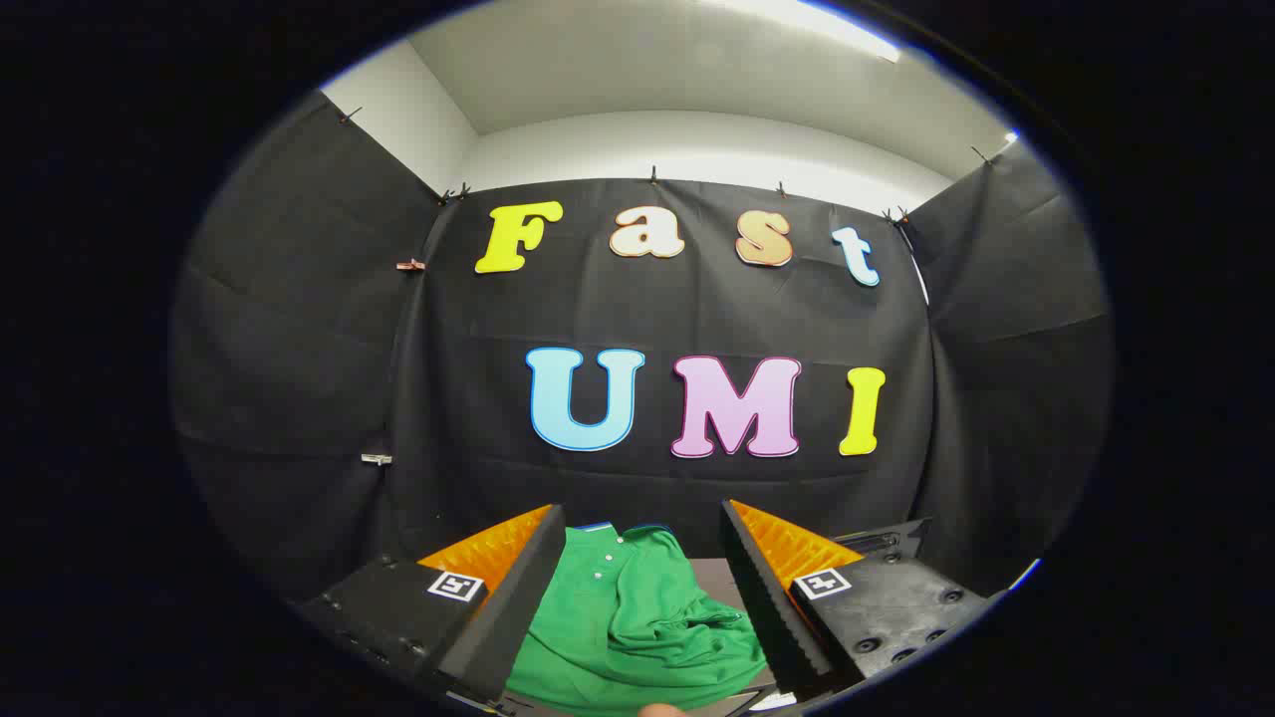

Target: Put the clothes into the washing machine and then close the washing machine lid.

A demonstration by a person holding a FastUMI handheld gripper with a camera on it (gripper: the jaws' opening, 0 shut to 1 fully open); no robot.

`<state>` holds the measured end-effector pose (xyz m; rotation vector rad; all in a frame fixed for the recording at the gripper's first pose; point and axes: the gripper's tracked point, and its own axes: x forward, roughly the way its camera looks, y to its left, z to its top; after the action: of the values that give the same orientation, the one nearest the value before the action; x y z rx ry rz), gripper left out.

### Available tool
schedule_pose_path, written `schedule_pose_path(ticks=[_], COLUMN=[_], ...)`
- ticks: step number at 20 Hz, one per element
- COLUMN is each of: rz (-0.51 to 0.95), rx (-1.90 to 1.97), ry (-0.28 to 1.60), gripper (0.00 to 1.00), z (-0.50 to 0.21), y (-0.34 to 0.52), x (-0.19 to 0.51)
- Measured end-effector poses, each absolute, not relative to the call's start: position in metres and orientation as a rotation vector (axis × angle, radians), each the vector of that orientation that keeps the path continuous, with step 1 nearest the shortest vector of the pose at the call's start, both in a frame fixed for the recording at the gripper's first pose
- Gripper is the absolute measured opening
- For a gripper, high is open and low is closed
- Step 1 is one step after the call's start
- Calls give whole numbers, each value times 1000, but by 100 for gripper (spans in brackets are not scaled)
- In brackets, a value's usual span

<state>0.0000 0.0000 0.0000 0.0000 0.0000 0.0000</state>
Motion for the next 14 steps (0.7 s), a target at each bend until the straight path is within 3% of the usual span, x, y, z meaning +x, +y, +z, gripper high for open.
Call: schedule_pose_path(ticks=[14], rz=[41], rx=[41], ry=[30], gripper=[97], z=[-11], y=[19], x=[1])
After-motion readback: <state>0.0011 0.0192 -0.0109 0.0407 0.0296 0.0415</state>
